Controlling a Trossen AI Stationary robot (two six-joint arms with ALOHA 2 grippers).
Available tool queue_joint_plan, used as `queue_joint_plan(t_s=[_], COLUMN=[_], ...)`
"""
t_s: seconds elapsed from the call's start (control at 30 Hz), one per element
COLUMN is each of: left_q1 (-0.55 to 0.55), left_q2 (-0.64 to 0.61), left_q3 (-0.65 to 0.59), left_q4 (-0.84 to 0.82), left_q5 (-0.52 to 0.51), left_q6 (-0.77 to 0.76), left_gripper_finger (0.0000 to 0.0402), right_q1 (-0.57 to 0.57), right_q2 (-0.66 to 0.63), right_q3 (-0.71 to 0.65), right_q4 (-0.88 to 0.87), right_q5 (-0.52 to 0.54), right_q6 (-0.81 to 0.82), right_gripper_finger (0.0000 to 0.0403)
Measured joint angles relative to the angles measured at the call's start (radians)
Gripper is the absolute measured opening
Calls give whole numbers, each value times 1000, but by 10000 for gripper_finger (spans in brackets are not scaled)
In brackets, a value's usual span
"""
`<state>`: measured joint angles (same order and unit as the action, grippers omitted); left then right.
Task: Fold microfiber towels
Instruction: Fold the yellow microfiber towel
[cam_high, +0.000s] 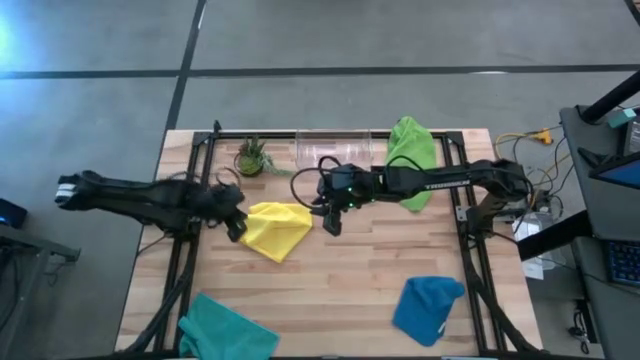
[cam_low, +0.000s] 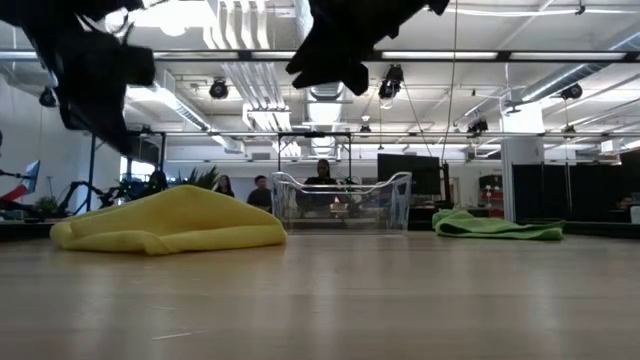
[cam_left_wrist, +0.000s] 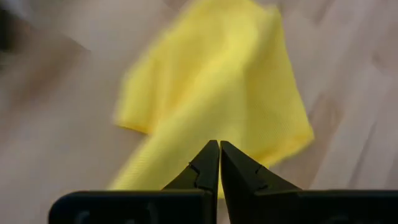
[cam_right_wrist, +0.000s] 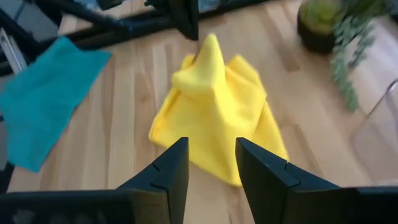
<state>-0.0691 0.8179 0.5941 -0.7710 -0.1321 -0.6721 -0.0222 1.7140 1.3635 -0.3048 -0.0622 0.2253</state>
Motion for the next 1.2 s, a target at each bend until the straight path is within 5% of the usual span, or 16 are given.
queue_joint_plan(t_s=[0.57, 0.8, 1.2], left_q1=[-67, -66, -114], left_q2=[90, 126, -69], left_q3=[-111, -101, -77], left_q4=[84, 78, -26], left_q5=[-47, -3, 51], left_q6=[-20, 50, -93], left_gripper_finger=[0, 0, 0], right_q1=[0, -3, -7], right_q2=[69, 157, 472], right_q3=[-49, -46, 296], right_q4=[122, 335, 261], right_q5=[-20, -61, -116], right_q6=[137, 107, -10], right_gripper_finger=[128, 128, 146])
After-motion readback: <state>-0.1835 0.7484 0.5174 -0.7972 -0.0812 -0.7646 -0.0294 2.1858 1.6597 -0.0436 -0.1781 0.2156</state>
